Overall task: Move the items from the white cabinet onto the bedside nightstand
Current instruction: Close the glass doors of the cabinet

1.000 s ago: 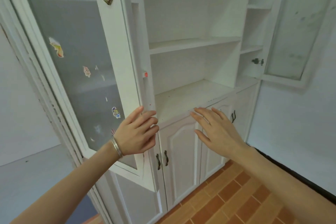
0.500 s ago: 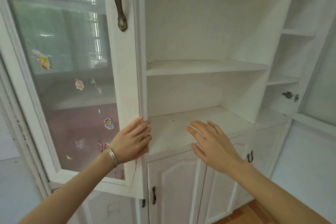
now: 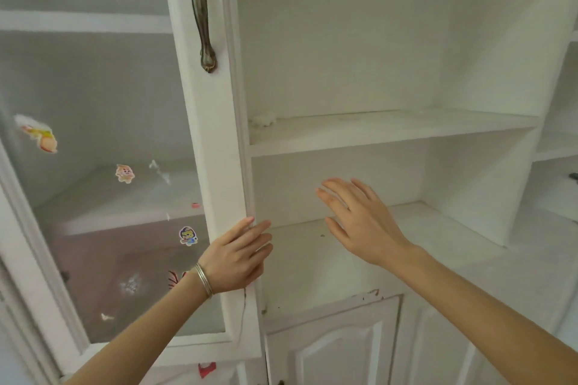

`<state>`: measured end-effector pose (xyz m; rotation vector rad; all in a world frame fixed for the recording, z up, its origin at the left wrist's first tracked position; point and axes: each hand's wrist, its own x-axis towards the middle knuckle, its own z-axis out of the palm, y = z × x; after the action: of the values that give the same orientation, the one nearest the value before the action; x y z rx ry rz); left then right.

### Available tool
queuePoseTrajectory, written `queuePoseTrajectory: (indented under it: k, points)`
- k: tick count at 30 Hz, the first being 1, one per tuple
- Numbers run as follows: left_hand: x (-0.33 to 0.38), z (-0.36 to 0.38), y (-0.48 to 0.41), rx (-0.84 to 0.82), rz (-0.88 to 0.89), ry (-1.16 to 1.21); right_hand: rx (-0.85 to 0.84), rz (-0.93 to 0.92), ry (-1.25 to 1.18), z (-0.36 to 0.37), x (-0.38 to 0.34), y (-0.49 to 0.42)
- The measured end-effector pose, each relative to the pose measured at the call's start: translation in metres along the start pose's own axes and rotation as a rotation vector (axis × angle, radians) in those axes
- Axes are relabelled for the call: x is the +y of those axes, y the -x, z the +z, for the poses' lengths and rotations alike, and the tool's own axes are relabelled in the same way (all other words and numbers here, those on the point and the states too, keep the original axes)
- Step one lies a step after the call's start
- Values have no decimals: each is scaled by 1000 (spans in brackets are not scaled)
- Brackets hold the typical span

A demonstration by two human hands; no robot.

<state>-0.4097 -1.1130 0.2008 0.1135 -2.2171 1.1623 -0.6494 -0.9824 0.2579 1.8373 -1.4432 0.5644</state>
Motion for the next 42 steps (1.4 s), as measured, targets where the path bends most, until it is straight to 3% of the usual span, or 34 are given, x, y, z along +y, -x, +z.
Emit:
queuePoseTrajectory:
  k: [10, 20, 28, 34, 42]
  points:
    - [-16, 38, -5, -35, -61, -65, 59, -48, 18, 59, 21, -83]
    - [-30, 63, -9, -120, -128, -131, 247, -57, -18, 78, 35, -106]
    - [-22, 56, -12, -198, -197, -140, 209, -100, -20, 77, 40, -102]
    - [23, 61, -52, -172, -301, 191, 168, -56, -42, 57, 65, -54]
    - [99, 83, -173, -53, -305, 518, -145, 170, 224, 3, 148, 90]
